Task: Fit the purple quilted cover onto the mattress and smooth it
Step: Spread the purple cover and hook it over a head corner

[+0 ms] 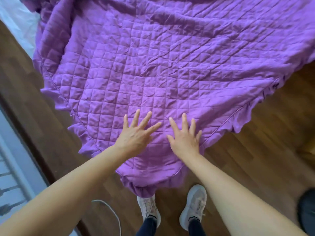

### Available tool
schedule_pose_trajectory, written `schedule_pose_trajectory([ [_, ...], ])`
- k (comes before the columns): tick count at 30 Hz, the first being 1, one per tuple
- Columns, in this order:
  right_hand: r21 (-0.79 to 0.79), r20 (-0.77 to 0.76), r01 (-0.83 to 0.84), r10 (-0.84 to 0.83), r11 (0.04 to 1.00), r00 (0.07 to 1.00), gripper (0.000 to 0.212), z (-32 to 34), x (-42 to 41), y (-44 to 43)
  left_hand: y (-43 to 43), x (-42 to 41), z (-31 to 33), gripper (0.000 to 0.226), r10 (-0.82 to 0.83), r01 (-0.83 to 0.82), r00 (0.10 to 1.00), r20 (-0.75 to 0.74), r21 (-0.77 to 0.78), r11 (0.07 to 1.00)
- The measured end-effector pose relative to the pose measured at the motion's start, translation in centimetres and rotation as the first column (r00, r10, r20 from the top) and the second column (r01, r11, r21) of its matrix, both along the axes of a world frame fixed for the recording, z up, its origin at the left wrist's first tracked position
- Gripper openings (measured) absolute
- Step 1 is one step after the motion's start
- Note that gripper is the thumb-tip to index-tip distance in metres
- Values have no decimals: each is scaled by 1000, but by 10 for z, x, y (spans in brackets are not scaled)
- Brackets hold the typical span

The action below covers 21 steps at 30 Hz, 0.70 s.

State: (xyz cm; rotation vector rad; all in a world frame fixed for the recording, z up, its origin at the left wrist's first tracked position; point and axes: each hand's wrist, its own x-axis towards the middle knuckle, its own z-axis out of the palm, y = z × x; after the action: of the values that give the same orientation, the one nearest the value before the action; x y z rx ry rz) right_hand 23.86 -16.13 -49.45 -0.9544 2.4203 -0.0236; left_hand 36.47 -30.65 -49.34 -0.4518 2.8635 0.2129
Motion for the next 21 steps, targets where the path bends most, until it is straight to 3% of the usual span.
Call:
schedule_pose_trajectory([
  [2, 138, 46, -25, 18, 990, 999, 67, -9, -10, 9, 20, 0, -17, 57, 82, -97, 972, 220, 56, 994],
  [3, 155, 44, -56, 50, 986, 998, 69, -13, -7, 19, 28, 8, -26, 59, 94, -110, 962, 255, 48, 993],
  [9, 108, 26, -147, 145, 983, 989, 65, -15, 33, 71, 47, 30, -18, 64, 109, -111, 953, 284, -11, 994],
  [11, 28, -39, -132, 133, 991, 990, 57, -11, 27, 71, 59, 24, -7, 56, 86, -93, 976, 200, 26, 995],
  [13, -25, -100, -109, 106, 994, 989, 59, -8, 10, 79, 83, 18, -4, 52, -37, 31, 997, 62, 105, 994],
  [17, 176, -252, -226, 265, 958, 931, 74, -13, -22, 101, 119, 12, -5, 67, -245, 231, 961, 124, 123, 965],
  [19, 238, -289, -282, 345, 929, 893, 66, -16, -31, 110, 127, 7, -10, 69, -239, 224, 954, 179, 104, 969],
  [21, 225, -326, -331, 391, 916, 861, 51, -17, -38, 109, 127, 2, -12, 56, -214, 199, 961, 177, 99, 975],
])
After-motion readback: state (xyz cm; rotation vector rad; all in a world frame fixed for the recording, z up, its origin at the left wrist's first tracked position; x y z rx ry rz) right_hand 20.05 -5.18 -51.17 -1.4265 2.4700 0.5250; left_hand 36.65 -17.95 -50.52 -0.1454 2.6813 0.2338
